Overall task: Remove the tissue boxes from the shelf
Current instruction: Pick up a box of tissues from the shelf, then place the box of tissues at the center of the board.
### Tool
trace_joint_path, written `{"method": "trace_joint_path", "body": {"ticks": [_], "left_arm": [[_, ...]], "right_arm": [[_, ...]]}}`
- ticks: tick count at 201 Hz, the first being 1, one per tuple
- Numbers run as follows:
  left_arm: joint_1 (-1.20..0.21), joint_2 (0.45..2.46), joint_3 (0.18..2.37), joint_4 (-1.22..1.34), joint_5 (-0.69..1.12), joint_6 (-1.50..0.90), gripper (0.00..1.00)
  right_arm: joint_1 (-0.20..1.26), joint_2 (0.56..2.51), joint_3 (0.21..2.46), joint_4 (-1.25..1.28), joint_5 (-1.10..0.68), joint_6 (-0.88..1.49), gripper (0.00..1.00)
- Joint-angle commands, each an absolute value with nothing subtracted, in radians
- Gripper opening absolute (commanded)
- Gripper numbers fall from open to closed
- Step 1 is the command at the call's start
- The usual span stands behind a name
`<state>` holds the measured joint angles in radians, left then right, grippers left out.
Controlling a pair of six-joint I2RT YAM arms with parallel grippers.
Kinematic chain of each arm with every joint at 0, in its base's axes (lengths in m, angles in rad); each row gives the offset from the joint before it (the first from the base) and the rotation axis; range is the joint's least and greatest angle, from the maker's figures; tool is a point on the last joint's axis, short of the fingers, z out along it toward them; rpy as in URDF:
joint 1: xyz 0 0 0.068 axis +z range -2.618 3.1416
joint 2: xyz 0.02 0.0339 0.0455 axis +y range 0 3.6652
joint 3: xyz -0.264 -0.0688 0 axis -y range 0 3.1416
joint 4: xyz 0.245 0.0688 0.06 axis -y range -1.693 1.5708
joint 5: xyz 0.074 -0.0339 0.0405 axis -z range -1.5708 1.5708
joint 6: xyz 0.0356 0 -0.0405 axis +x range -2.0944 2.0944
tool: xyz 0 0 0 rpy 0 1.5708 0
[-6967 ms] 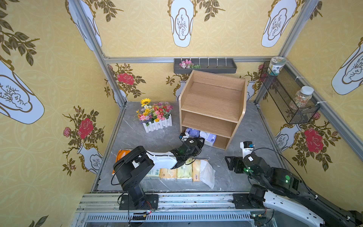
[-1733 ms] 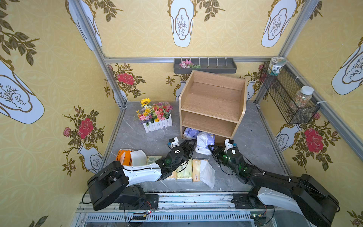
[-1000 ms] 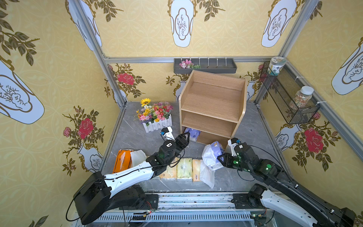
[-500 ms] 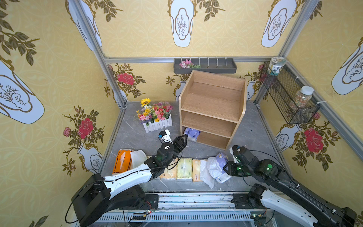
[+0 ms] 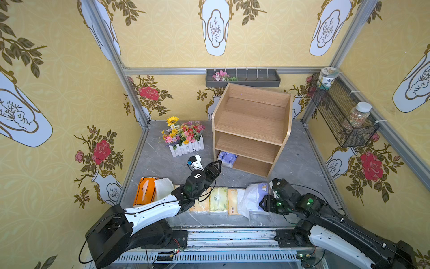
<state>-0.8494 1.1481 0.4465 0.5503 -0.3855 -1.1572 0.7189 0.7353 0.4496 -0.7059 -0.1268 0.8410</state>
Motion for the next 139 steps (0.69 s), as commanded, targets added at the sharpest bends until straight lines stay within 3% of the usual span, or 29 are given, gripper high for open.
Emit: {"method": "trace_joint_path", "body": {"ticks": [1,56,83,139], "left_arm": [[-0.848,1.151,0.440,0.576,-0.382,-1.159,0.49],[-0.848,1.163,0.439,0.592,-0.373,-1.165,0.49],[-0.847,1.161,0.435,0.595,-0.371,-1.164,0.49],[-0.848,1.159,0.400,0.621,-0.368,-1.190,0.49]], "right_arm": [[0.721,0.735,0.463,-0.696,-0.084,0.850,0.74],[0.721,0.719,0.523,-0.845,0.111,0.902,0.99],[0.719,0.693,0.525,-0.815,0.145,0.914,0.99],[0.715,0.732,0.427,-0.488,0.089,0.882,1.00]]}}
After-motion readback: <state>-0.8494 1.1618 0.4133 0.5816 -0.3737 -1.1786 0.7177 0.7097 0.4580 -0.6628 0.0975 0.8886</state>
